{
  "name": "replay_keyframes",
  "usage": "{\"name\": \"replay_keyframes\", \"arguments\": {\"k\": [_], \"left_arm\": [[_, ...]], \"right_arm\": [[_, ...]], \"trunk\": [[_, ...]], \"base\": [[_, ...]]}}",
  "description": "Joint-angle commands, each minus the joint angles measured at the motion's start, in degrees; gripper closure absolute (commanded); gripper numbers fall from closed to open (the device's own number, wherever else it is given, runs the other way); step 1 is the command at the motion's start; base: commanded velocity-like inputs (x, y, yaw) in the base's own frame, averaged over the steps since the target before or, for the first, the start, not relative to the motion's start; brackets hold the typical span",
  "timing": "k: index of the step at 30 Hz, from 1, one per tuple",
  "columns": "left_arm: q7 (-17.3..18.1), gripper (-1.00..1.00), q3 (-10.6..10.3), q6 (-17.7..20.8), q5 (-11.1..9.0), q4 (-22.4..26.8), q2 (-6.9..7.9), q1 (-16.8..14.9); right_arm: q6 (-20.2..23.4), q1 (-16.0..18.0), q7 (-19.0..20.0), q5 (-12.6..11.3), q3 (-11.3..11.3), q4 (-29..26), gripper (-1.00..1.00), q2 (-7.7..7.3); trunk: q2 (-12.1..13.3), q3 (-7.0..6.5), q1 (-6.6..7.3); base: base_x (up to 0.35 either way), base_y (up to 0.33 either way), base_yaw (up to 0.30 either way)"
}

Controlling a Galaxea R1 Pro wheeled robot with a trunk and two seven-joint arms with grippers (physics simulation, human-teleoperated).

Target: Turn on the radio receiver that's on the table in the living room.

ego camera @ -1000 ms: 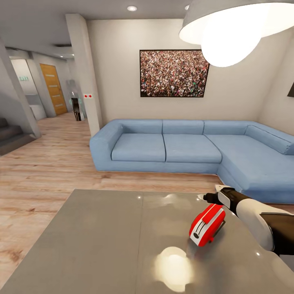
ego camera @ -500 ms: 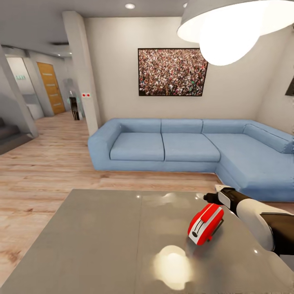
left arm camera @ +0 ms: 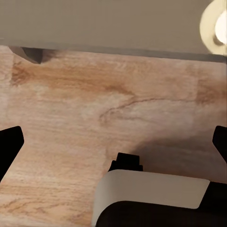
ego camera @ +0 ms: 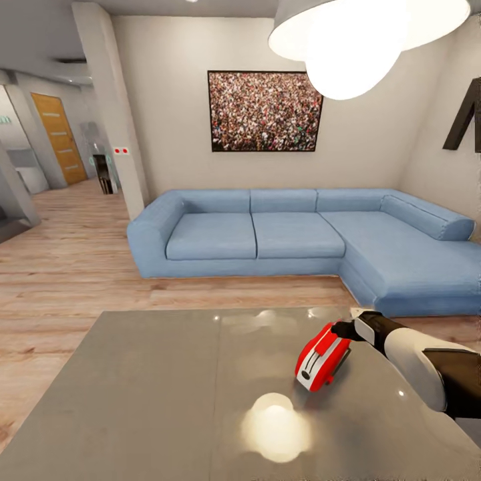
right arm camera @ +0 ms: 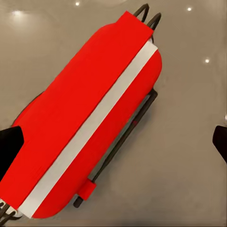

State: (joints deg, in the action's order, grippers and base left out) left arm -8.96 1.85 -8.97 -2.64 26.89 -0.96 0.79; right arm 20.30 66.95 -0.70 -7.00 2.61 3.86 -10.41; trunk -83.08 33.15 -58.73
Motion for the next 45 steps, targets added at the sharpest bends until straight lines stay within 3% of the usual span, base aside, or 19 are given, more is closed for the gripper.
{"name": "replay_keyframes", "arguments": {"k": [1, 13, 32, 35, 39, 45], "left_arm": [[0.0, -1.0, 0.0, 0.0, 0.0, 0.0, 0.0, 0.0], [0.0, -1.0, 0.0, 0.0, 0.0, 0.0, 0.0, 0.0], [0.0, -1.0, -0.2, 0.0, 0.0, 0.0, -0.05, 0.0], [0.0, -1.0, -0.2, 0.0, 0.0, 0.0, -0.08, 0.0], [0.0, -1.0, -0.2, 0.0, 0.0, 0.0, -0.09, 0.0], [0.0, -1.0, -0.2, 0.0, 0.0, 0.0, -0.11, 0.0]], "right_arm": [[0.0, -0.1, 0.0, 0.0, 0.0, 0.0, -1.0, 0.24], [-0.1, -0.2, 0.0, 0.7, 0.2, -0.2, -1.0, 3.23], [-0.1, -0.2, 0.1, 0.8, 0.0, -1.5, -1.0, 3.38], [-0.1, -0.2, 2.1, 0.7, 0.0, -2.7, -1.0, 3.38], [0.0, -0.2, 9.0, 0.8, 0.2, -4.5, -1.0, 3.32], [0.0, -0.2, 11.0, 0.8, 0.2, -5.4, -1.0, 3.29]], "trunk": [[0.0, 0.09, 0.0], [0.0, 1.14, 0.0], [0.0, 2.24, 0.0], [0.0, 2.24, 0.0], [0.0, 2.25, 0.0], [0.0, 2.25, 0.0]], "base": [[0.0, 0.0, -0.119], [0.0, 0.0, -0.113], [0.0, 0.0, -0.066], [0.0, 0.0, -0.002], [0.0, 0.0, 0.0], [0.0, 0.0, 0.0]]}}
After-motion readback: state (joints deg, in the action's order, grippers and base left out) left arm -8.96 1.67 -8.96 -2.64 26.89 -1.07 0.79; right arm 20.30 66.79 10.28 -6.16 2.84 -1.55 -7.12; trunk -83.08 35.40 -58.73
